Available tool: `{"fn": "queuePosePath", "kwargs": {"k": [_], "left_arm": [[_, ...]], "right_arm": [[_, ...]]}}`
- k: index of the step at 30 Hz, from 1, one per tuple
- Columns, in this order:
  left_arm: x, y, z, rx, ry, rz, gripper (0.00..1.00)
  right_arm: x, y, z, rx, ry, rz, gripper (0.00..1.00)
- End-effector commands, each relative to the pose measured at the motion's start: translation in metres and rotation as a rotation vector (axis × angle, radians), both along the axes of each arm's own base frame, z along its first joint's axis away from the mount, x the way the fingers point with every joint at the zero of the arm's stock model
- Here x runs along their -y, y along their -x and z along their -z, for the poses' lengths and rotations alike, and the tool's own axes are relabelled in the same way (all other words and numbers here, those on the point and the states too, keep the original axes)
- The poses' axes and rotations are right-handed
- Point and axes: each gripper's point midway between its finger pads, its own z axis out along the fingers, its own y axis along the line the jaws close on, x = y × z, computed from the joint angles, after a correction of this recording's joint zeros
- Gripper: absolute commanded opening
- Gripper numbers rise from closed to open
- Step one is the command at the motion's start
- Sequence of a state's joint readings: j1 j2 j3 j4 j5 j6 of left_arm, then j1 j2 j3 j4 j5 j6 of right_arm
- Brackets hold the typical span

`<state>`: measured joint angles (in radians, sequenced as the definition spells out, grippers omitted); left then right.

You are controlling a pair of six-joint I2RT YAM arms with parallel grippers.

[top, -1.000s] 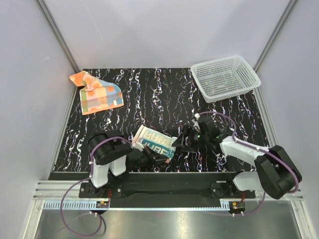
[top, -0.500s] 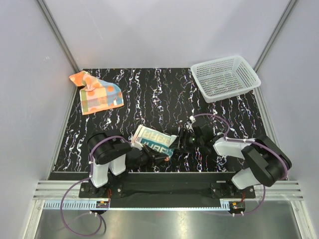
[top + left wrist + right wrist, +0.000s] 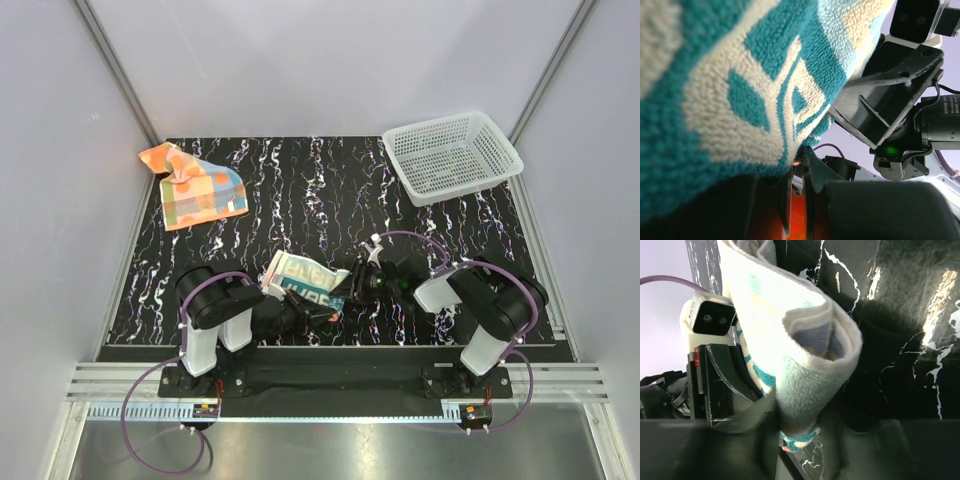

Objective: Roll the towels
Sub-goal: Roll the towel

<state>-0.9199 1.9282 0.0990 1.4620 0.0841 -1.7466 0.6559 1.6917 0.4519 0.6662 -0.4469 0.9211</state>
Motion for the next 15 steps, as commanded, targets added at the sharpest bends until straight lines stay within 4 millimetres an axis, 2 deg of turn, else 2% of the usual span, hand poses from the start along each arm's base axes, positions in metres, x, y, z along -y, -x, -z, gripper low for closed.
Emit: {"fn": "queuePosePath", "kwargs": {"k": [1, 3, 4, 5, 7, 8, 9, 11, 12, 14, 15], "left_arm": [[0.003, -0.005, -0.034, 0.002, 0.166, -0.023, 0.0], [0.009, -0.004, -0.039, 0.025, 0.178, 0.012, 0.0], [0.014, -0.005, -0.042, 0.052, 0.179, 0.031, 0.01], [0.017, -0.004, -0.044, 0.062, 0.183, 0.047, 0.08], [0.022, -0.002, -0.04, 0.072, 0.16, 0.081, 0.24], [0.023, 0.0, -0.04, 0.075, 0.152, 0.092, 0.3], [0.022, 0.002, -0.034, 0.065, 0.125, 0.101, 0.4], [0.023, 0.004, -0.034, 0.088, 0.101, 0.125, 0.46], [0.022, 0.007, -0.027, 0.076, 0.069, 0.137, 0.51], [0.025, 0.008, -0.03, 0.113, 0.041, 0.172, 0.54], [0.023, 0.012, -0.015, 0.077, -0.024, 0.19, 0.54]], "right_arm": [[-0.006, 0.001, 0.001, 0.023, -0.018, -0.006, 0.32], [-0.007, -0.002, -0.003, 0.026, -0.013, -0.004, 0.24], [-0.003, 0.003, 0.004, -0.014, 0.027, -0.004, 0.19], [-0.002, 0.001, -0.001, 0.0, 0.042, -0.006, 0.17], [0.005, 0.003, 0.003, -0.049, 0.123, -0.001, 0.11], [0.009, -0.001, -0.003, -0.022, 0.152, 0.007, 0.1], [0.015, 0.002, -0.003, -0.058, 0.206, 0.008, 0.09], [0.024, -0.002, -0.011, -0.037, 0.275, 0.027, 0.06], [0.032, 0.003, -0.012, -0.077, 0.333, 0.023, 0.05], [0.041, 0.002, -0.014, -0.076, 0.406, 0.025, 0.05], [0.046, 0.004, -0.018, -0.105, 0.449, 0.017, 0.05]]}}
